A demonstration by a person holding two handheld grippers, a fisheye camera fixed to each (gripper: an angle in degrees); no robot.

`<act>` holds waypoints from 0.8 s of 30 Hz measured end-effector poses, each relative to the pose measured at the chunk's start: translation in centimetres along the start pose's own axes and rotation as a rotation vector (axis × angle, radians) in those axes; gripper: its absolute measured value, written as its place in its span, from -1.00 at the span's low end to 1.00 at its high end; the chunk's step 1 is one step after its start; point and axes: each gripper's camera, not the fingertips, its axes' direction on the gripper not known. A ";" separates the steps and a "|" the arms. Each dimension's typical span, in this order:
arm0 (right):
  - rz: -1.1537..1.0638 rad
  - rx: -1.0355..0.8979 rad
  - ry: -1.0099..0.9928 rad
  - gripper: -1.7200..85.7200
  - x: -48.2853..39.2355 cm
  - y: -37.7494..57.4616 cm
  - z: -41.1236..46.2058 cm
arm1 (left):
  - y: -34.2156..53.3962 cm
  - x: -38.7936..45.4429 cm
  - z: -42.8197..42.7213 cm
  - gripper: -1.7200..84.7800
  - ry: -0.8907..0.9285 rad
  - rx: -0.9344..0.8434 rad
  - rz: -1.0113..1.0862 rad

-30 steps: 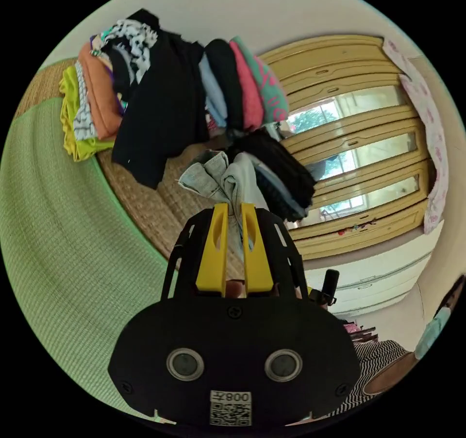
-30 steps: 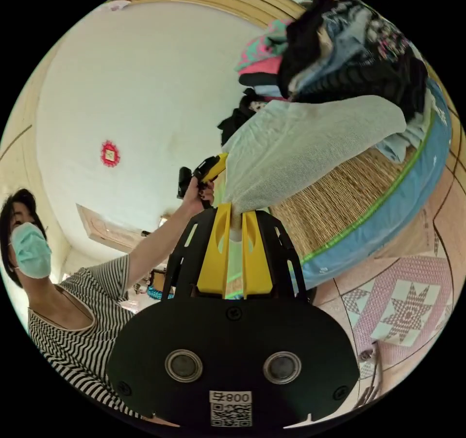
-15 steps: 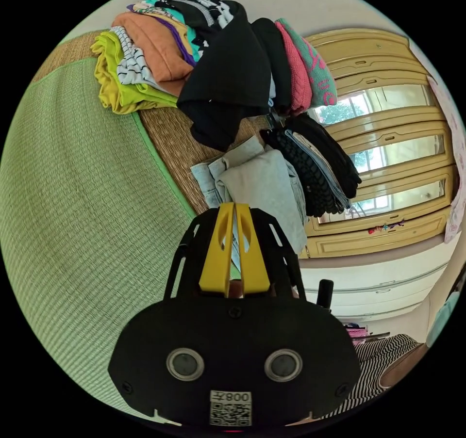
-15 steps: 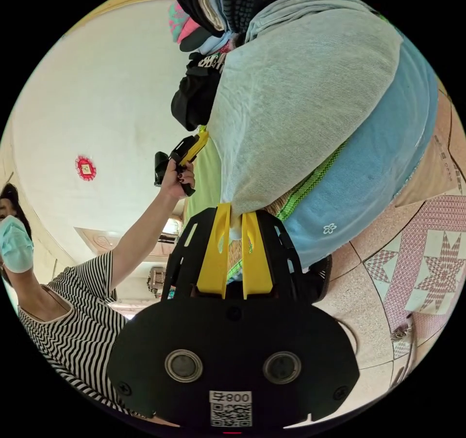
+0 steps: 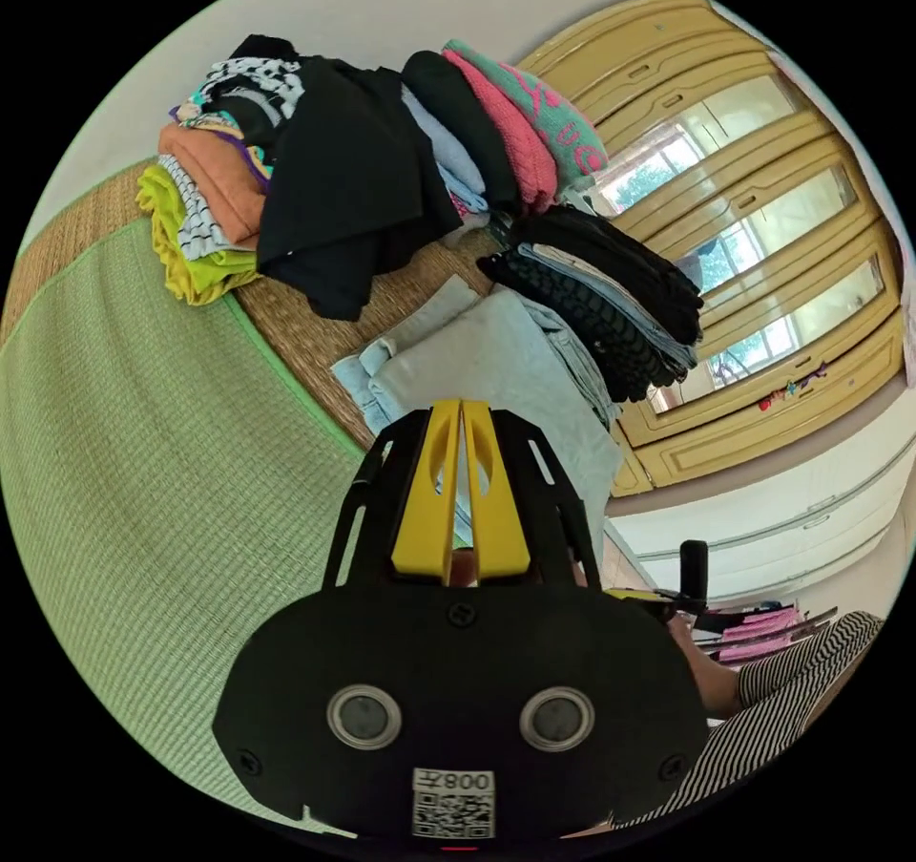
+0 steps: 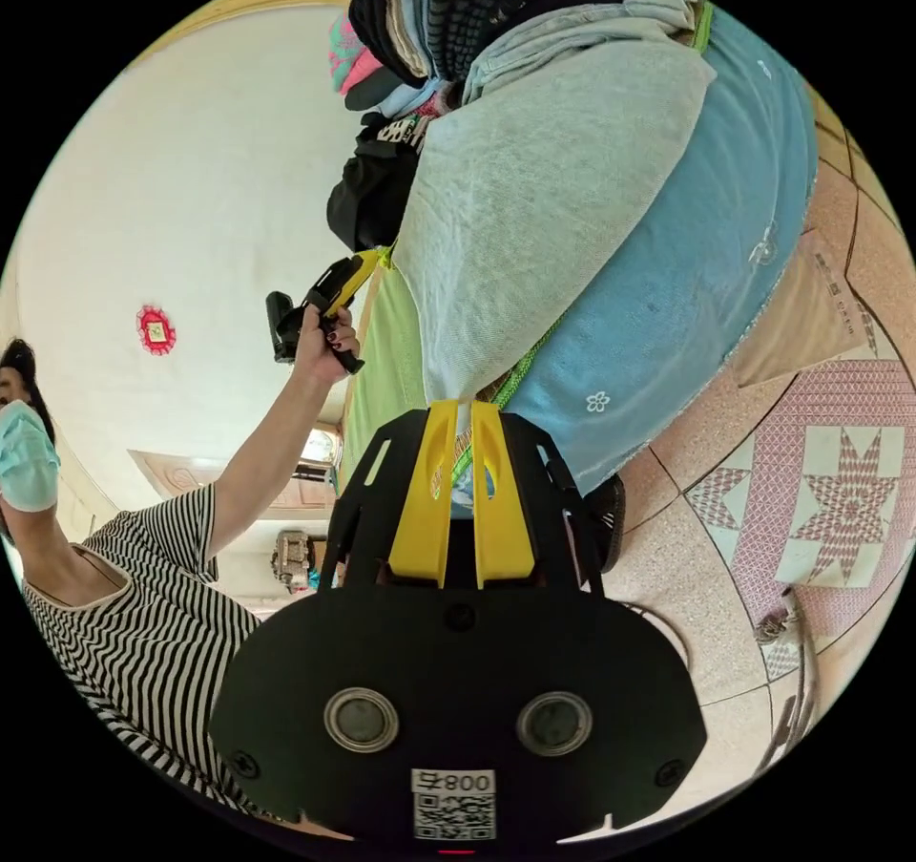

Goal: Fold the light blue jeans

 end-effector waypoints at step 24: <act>-0.467 -0.084 0.816 -0.96 -12.3 -9.2 14.1 | -1.8 11.1 8.1 -0.95 -0.187 -0.219 0.324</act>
